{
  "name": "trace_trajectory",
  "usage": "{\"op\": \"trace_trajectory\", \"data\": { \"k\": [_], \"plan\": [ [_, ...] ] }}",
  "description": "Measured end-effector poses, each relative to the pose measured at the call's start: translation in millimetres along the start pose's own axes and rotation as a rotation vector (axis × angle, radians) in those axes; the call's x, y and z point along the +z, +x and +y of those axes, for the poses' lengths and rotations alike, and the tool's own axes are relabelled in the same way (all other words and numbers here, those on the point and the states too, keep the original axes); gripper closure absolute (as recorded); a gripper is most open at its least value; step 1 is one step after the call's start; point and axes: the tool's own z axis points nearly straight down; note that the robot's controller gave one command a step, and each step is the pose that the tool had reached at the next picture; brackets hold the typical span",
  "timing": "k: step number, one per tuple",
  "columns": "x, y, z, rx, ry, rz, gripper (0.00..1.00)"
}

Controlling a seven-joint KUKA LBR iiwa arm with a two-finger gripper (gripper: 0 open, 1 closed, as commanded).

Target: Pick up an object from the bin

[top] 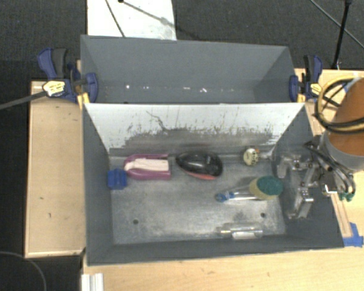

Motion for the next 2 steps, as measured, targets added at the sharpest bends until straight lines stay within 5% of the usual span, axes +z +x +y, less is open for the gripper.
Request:
{"op": "trace_trajectory", "data": {
  "k": [1,2],
  "plan": [
    [149.9,-65.8,17.8,-0.111,-0.001,-0.002,0.0],
    [113.6,-78.8,-20.2,-0.055,0.003,-0.012,0.0]
  ]
}}
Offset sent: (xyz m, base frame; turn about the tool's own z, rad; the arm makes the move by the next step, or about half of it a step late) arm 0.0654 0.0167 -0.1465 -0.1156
